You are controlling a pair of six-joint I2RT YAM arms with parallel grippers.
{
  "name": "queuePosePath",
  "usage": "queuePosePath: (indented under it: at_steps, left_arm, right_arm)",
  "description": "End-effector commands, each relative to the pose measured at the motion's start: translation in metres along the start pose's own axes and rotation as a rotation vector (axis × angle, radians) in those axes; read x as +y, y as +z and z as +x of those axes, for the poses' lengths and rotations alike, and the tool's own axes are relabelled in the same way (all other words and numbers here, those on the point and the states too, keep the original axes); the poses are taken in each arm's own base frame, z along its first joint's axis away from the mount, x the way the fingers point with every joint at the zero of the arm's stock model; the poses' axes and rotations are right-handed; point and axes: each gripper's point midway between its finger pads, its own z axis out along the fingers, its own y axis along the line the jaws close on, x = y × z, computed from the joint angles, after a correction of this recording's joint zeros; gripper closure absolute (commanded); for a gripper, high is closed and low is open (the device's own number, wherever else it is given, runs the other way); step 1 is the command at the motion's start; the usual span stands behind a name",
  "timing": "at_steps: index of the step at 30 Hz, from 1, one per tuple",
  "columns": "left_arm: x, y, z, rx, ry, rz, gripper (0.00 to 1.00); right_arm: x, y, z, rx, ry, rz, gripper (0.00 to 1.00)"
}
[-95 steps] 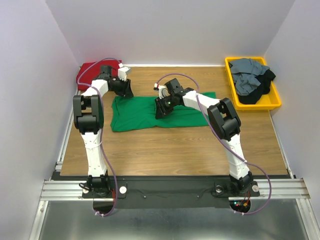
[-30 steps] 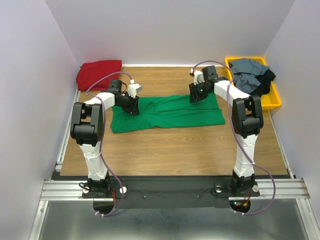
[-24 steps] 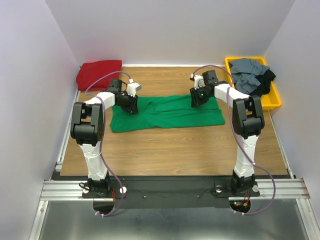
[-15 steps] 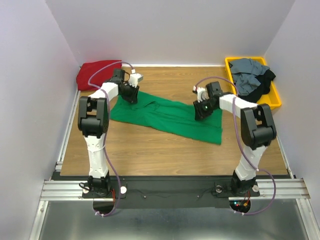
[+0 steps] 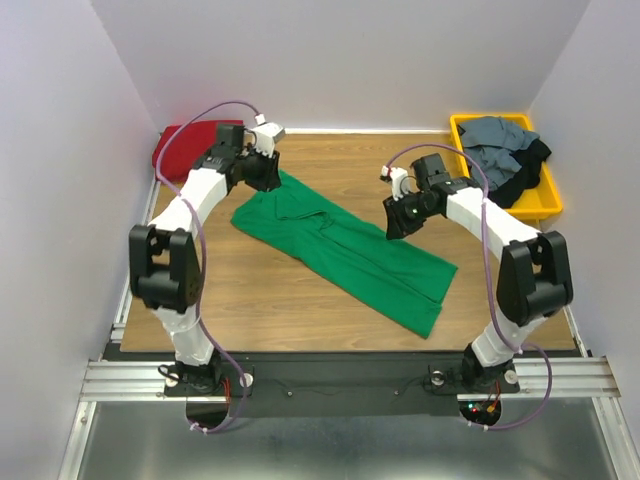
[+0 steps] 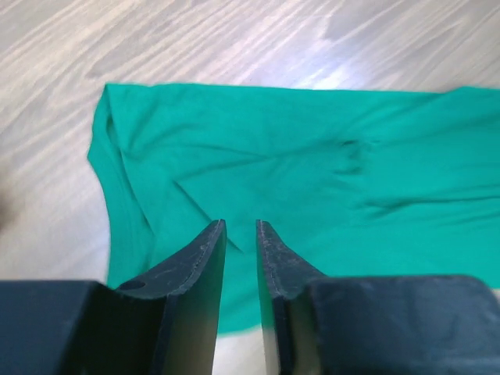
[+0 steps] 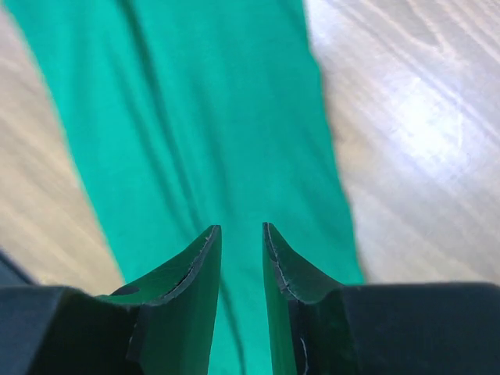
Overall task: Fold and stack the t-shirts
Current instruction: Fold the tshirt
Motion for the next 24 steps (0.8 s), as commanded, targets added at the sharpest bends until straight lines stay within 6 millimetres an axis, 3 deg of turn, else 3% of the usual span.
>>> queuePosePath:
  at_steps: [1, 2, 8, 16, 19, 21, 22, 23, 24]
  left_arm:
    - [-0.009, -0.015, 0.014, -0.027, -0.142, -0.048, 0.70]
    - [-0.008, -0.013, 0.032, 0.009, -0.179, -0.066, 0.73]
    - [-0.004, -0.004, 0.079, 0.119, -0.262, -0.123, 0.76]
    - [0.007, 0.027, 0.133, 0.287, -0.313, -0.169, 0.80]
    - [0.021, 0.044, 0.141, 0.317, -0.311, -0.201, 0.81]
    - [0.035, 0.057, 0.123, 0.289, -0.282, -0.219, 0.82]
    - [0.043, 0.071, 0.134, 0.328, -0.288, -0.230, 0.83]
    - [0.053, 0.077, 0.108, 0.293, -0.265, -0.238, 0.83]
    - [0.059, 0.084, 0.099, 0.283, -0.253, -0.243, 0.83]
  right_arm:
    - [-0.030, 0.026, 0.010, 0.082, 0.002, 0.068, 0.68]
    - [-0.033, 0.029, 0.012, 0.093, 0.008, 0.074, 0.69]
    - [-0.037, 0.045, 0.038, 0.170, 0.033, 0.065, 0.73]
    - [-0.012, 0.051, 0.074, 0.232, 0.081, -0.030, 0.73]
    - [0.002, 0.055, 0.086, 0.258, 0.094, -0.078, 0.73]
    - [0.010, 0.057, 0.087, 0.260, 0.112, -0.115, 0.71]
    - [0.012, 0.057, 0.086, 0.256, 0.120, -0.128, 0.69]
    - [0.015, 0.056, 0.078, 0.240, 0.130, -0.141, 0.65]
    - [0.015, 0.055, 0.074, 0.231, 0.135, -0.143, 0.61]
